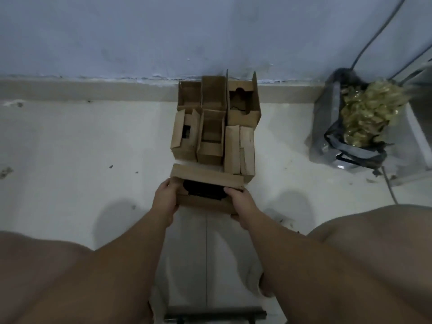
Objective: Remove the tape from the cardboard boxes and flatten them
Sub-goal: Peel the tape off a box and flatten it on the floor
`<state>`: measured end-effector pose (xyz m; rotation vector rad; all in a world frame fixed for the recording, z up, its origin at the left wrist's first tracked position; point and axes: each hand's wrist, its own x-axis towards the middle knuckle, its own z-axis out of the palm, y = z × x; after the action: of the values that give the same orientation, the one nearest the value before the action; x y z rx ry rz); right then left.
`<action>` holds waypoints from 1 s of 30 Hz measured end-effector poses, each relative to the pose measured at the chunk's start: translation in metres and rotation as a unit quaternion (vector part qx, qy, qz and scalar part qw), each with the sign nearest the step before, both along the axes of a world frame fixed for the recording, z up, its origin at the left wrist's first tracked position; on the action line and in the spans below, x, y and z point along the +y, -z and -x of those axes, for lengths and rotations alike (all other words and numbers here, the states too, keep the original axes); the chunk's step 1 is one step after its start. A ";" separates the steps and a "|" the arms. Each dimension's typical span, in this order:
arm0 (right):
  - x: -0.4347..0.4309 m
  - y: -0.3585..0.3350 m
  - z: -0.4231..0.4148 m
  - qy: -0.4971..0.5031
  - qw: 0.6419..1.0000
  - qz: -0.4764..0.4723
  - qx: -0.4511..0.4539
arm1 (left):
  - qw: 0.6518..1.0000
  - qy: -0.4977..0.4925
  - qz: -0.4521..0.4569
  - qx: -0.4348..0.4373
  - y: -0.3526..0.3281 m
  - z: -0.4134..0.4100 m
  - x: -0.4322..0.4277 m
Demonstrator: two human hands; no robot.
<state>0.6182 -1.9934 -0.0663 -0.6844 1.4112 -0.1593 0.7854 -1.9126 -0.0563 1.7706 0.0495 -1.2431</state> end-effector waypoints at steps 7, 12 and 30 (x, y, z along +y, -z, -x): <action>0.004 -0.056 0.019 0.013 0.998 0.051 -0.030 | 0.997 -0.012 0.056 -0.046 -0.052 0.011 0.015; 0.015 -0.093 0.041 -0.006 0.999 0.049 -0.014 | 0.993 -0.030 0.103 -0.038 -0.086 0.017 0.032; 0.005 -0.032 0.042 -0.047 0.989 0.138 -0.039 | 0.999 0.031 0.021 0.018 -0.037 -0.009 0.037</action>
<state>0.5763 -1.9883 -0.0345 -0.9612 1.2914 -0.3076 0.7943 -1.8754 -0.0193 1.7262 -0.0114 -1.3109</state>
